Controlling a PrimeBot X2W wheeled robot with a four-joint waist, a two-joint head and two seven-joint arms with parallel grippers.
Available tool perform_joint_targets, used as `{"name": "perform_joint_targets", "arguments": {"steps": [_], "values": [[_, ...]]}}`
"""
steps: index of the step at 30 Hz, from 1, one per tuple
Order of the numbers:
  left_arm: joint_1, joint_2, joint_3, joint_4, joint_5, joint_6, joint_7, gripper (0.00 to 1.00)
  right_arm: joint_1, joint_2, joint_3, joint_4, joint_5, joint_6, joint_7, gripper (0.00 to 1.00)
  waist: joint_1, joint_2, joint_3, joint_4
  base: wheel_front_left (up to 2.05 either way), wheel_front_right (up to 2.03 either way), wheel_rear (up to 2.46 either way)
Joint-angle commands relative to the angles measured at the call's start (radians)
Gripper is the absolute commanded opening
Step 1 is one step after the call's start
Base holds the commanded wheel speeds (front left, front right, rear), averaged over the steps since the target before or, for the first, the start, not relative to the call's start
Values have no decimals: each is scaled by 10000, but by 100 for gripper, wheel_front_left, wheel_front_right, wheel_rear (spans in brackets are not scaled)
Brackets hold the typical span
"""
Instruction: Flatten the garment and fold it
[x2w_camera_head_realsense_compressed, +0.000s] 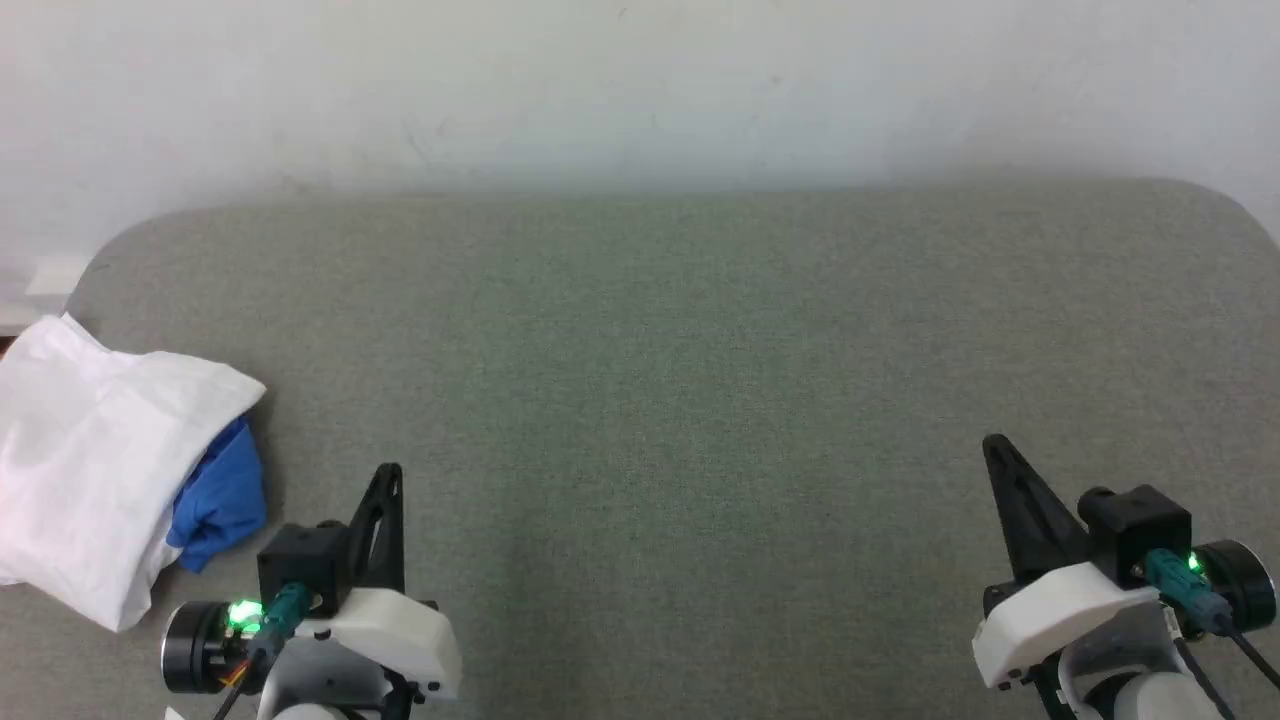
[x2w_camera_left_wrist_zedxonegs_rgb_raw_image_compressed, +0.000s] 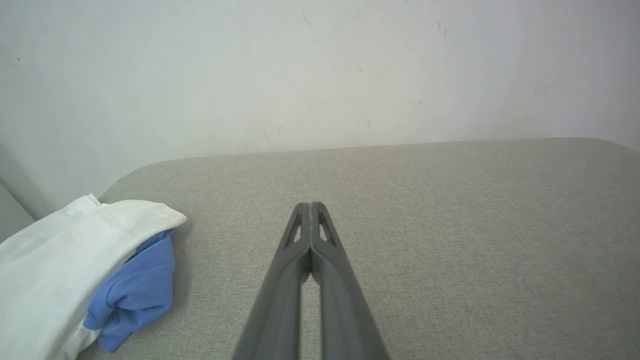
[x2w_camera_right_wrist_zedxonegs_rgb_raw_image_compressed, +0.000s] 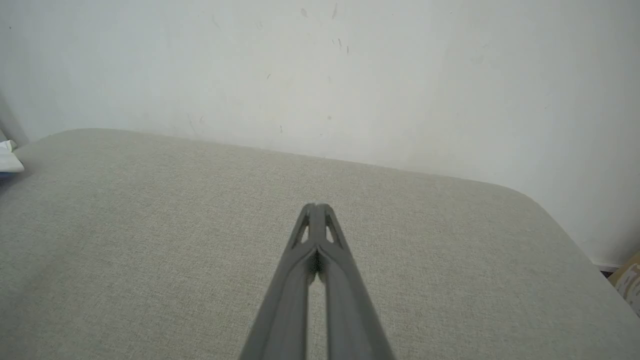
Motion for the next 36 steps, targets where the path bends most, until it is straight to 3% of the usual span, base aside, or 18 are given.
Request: {"name": "perform_joint_targets", "arguments": {"steps": [1, 36], "values": [[-116, -22, 3, -41, 64, 64, 1, 0, -86, 24, -20, 12, -74, -21, 5, 0, 0, 0, 0, 0, 0, 0, 0], [-116, -22, 3, -41, 64, 64, 1, 0, -86, 24, -20, 12, -74, -21, 5, 0, 0, 0, 0, 0, 0, 0, 0]]}}
